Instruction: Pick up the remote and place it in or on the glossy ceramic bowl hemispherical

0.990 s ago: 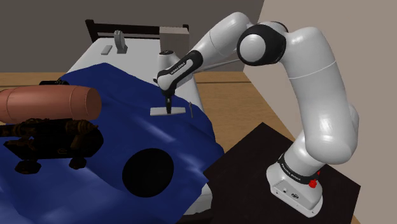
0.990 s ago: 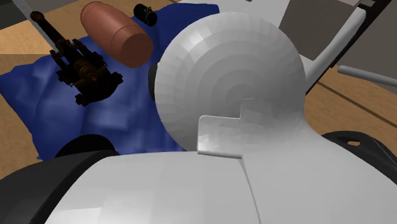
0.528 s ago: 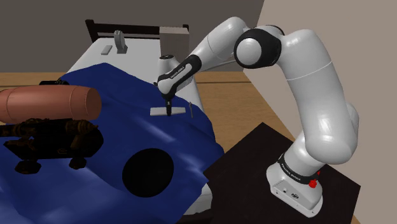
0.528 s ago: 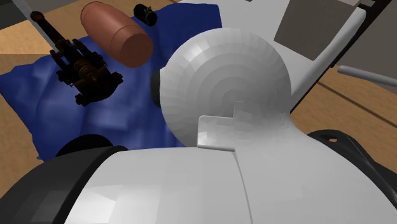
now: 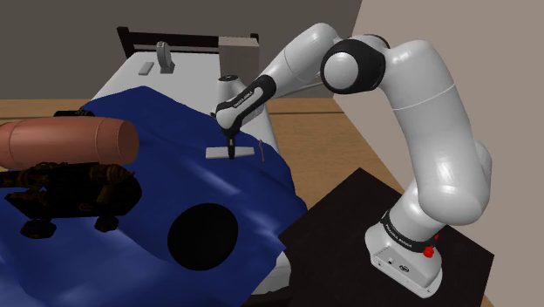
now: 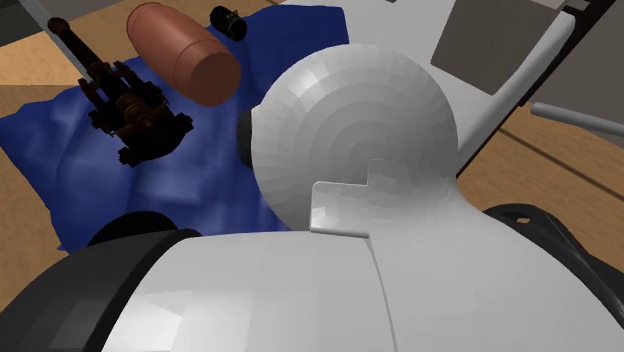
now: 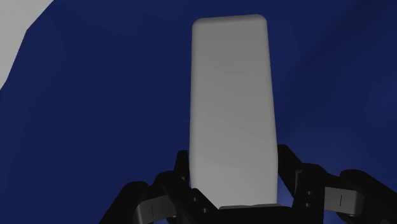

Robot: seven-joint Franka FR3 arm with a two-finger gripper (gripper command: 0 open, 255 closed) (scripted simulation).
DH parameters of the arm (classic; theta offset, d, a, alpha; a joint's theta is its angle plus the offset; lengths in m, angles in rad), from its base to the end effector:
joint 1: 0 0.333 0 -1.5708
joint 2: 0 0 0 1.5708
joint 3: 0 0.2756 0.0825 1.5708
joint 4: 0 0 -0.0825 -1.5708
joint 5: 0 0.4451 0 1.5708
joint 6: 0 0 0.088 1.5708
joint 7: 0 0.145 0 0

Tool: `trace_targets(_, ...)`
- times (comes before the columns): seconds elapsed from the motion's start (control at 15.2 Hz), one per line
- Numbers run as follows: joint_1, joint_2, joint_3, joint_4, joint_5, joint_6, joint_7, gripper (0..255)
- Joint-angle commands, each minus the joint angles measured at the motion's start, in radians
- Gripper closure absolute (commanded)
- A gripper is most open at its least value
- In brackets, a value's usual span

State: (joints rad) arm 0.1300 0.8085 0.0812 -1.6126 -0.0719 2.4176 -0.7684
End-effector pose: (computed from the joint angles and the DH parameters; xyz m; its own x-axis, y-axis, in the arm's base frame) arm 0.6851 0.1443 0.0399 0.5332 0.8460 0.0077 0.8460 -0.5331 -0.0080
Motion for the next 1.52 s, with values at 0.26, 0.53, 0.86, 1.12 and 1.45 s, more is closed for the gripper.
trace_targets(0.26,0.000,0.000,0.000,0.000,0.000,0.000,0.000,255)
trace_targets(0.53,-0.002,-0.041,0.003,-0.012,0.003,-0.029,-0.001,255)
trace_targets(0.86,-0.005,-0.090,0.007,-0.021,0.006,-0.069,-0.003,255)
trace_targets(1.12,-0.007,-0.127,0.009,-0.024,0.010,-0.103,-0.004,255)
trace_targets(1.45,-0.009,-0.170,0.012,-0.022,0.014,-0.147,-0.006,255)
